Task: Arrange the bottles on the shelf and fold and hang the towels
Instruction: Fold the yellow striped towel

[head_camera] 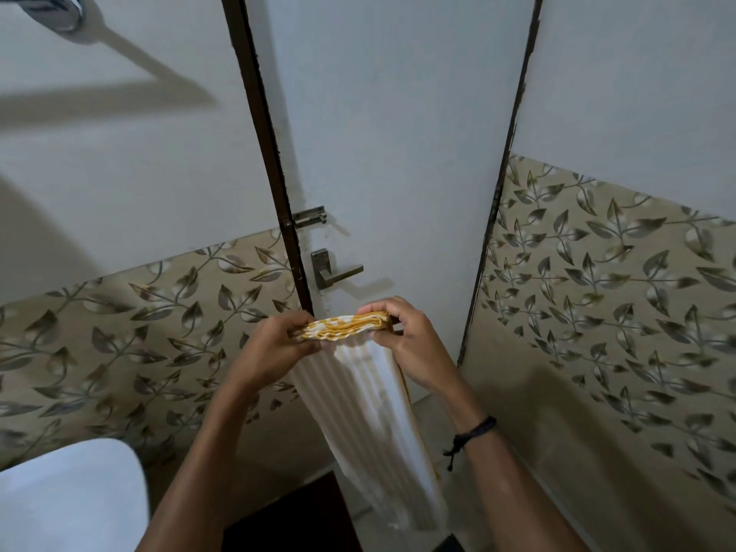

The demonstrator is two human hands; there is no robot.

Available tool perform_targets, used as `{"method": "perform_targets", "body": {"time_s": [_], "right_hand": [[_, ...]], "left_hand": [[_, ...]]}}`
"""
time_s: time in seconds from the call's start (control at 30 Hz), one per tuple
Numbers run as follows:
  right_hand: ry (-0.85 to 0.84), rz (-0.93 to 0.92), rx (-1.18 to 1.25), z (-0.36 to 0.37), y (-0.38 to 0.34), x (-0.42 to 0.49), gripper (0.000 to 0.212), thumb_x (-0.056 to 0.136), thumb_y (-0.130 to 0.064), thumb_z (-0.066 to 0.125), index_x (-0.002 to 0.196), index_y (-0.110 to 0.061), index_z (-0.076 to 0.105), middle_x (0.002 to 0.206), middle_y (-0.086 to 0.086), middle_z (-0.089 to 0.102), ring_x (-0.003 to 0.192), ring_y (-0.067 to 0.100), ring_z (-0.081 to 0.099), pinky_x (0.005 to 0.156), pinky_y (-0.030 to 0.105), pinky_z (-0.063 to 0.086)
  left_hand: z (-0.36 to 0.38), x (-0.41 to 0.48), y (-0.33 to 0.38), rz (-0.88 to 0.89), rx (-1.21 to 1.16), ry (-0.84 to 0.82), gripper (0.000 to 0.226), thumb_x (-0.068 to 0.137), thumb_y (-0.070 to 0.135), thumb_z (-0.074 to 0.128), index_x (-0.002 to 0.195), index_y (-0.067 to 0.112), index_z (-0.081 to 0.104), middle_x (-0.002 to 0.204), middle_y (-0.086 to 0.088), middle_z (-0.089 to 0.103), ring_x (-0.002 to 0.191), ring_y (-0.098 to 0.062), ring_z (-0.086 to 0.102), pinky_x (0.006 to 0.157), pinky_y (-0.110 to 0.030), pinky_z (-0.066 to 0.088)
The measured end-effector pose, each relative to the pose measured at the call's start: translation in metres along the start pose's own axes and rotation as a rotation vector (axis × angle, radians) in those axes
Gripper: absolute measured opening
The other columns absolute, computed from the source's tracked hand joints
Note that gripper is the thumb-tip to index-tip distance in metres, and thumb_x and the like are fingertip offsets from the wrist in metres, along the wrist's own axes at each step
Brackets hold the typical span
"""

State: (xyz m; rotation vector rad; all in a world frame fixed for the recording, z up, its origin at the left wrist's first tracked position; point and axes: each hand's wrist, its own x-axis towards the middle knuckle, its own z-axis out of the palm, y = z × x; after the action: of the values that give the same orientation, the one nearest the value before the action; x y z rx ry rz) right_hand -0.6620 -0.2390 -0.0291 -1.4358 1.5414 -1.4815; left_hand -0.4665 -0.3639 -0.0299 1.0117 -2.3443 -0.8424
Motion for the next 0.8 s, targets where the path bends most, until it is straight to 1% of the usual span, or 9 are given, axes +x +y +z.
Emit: {"method": "perform_targets", "body": {"time_s": [0.03, 0.1, 0.2, 0.27, 0.37, 0.47, 0.57, 0.63, 0.8], "right_hand": [[0.003, -0.021, -0.039, -0.001, 0.0, -0.001, 0.037, 0.086, 0.005, 0.065, 0.106, -0.025, 0.07, 0.105, -0.011, 0.062, 0.096, -0.003, 0.059, 0.08, 0.01, 0.044], [-0.004, -0.075, -0.18, -0.003, 0.001, 0.0, 0.033, 0.086, -0.003, 0.071, 0.11, -0.025, 0.068, 0.109, -0.011, 0.062, 0.099, -0.001, 0.061, 0.081, 0.012, 0.049], [0.026, -0.078, -0.431, -0.006, 0.005, 0.004, 0.022, 0.081, -0.022, 0.081, 0.1, -0.025, 0.071, 0.096, -0.012, 0.063, 0.086, 0.009, 0.063, 0.072, 0.031, 0.053], [0.068, -0.052, -0.481, -0.008, 0.007, 0.007, 0.016, 0.08, -0.027, 0.081, 0.092, -0.022, 0.071, 0.089, -0.01, 0.061, 0.08, 0.015, 0.061, 0.067, 0.036, 0.049], [0.12, -0.025, -0.506, -0.006, 0.013, 0.006, 0.013, 0.083, -0.024, 0.079, 0.091, -0.021, 0.07, 0.088, -0.01, 0.058, 0.079, 0.015, 0.059, 0.065, 0.035, 0.047], [0.065, -0.011, -0.597, 0.0, 0.02, 0.005, 0.013, 0.087, -0.023, 0.075, 0.099, -0.02, 0.069, 0.093, -0.009, 0.056, 0.088, 0.016, 0.056, 0.063, 0.027, 0.04], [-0.009, -0.037, -0.769, 0.007, 0.021, 0.005, 0.018, 0.09, -0.027, 0.07, 0.106, -0.019, 0.066, 0.1, -0.002, 0.06, 0.092, 0.02, 0.056, 0.067, 0.033, 0.043], [-0.012, -0.029, -0.772, 0.008, 0.019, 0.004, 0.012, 0.092, -0.026, 0.067, 0.1, -0.018, 0.066, 0.096, -0.001, 0.062, 0.086, 0.022, 0.059, 0.064, 0.034, 0.046], [-0.008, 0.028, -0.737, 0.001, 0.018, 0.001, 0.007, 0.09, -0.026, 0.066, 0.088, -0.023, 0.061, 0.091, -0.005, 0.063, 0.085, 0.023, 0.061, 0.062, 0.034, 0.044]], "left_hand": [[0.0, -0.002, 0.005, 0.005, -0.023, 0.041, 0.013, 0.08, 0.025, 0.083, 0.083, 0.027, 0.071, 0.078, 0.006, 0.069, 0.071, -0.01, 0.06, 0.064, -0.037, 0.047], [0.004, -0.006, 0.015, 0.024, -0.054, 0.118, 0.017, 0.08, 0.014, 0.083, 0.085, 0.025, 0.072, 0.081, 0.008, 0.07, 0.075, -0.011, 0.063, 0.066, -0.036, 0.049], [0.009, -0.006, 0.024, 0.019, -0.063, 0.192, 0.024, 0.075, 0.012, 0.087, 0.082, 0.029, 0.071, 0.08, 0.011, 0.069, 0.075, -0.005, 0.063, 0.065, -0.032, 0.049], [0.008, -0.004, 0.02, -0.032, -0.102, 0.205, 0.024, 0.073, 0.017, 0.089, 0.081, 0.03, 0.071, 0.08, 0.011, 0.071, 0.075, -0.005, 0.065, 0.064, -0.028, 0.049], [0.004, -0.006, 0.015, -0.076, -0.138, 0.201, 0.02, 0.073, 0.018, 0.09, 0.086, 0.024, 0.076, 0.084, 0.009, 0.073, 0.078, -0.008, 0.067, 0.069, -0.03, 0.053], [0.005, -0.007, 0.015, -0.1, -0.099, 0.23, 0.024, 0.072, 0.014, 0.09, 0.087, 0.025, 0.075, 0.084, 0.009, 0.073, 0.08, -0.01, 0.069, 0.073, -0.035, 0.058], [0.012, -0.009, 0.017, -0.111, -0.091, 0.227, 0.025, 0.071, 0.015, 0.09, 0.083, 0.028, 0.072, 0.08, 0.007, 0.073, 0.077, -0.015, 0.07, 0.073, -0.043, 0.06], [0.016, -0.01, 0.017, -0.112, -0.091, 0.214, 0.021, 0.072, 0.02, 0.09, 0.085, 0.024, 0.073, 0.081, 0.005, 0.074, 0.076, -0.016, 0.07, 0.071, -0.044, 0.059], [0.005, -0.013, 0.021, -0.064, 0.143, 0.097, 0.019, 0.078, 0.028, 0.086, 0.089, 0.02, 0.074, 0.085, 0.008, 0.066, 0.077, -0.011, 0.06, 0.063, -0.03, 0.046]]}}
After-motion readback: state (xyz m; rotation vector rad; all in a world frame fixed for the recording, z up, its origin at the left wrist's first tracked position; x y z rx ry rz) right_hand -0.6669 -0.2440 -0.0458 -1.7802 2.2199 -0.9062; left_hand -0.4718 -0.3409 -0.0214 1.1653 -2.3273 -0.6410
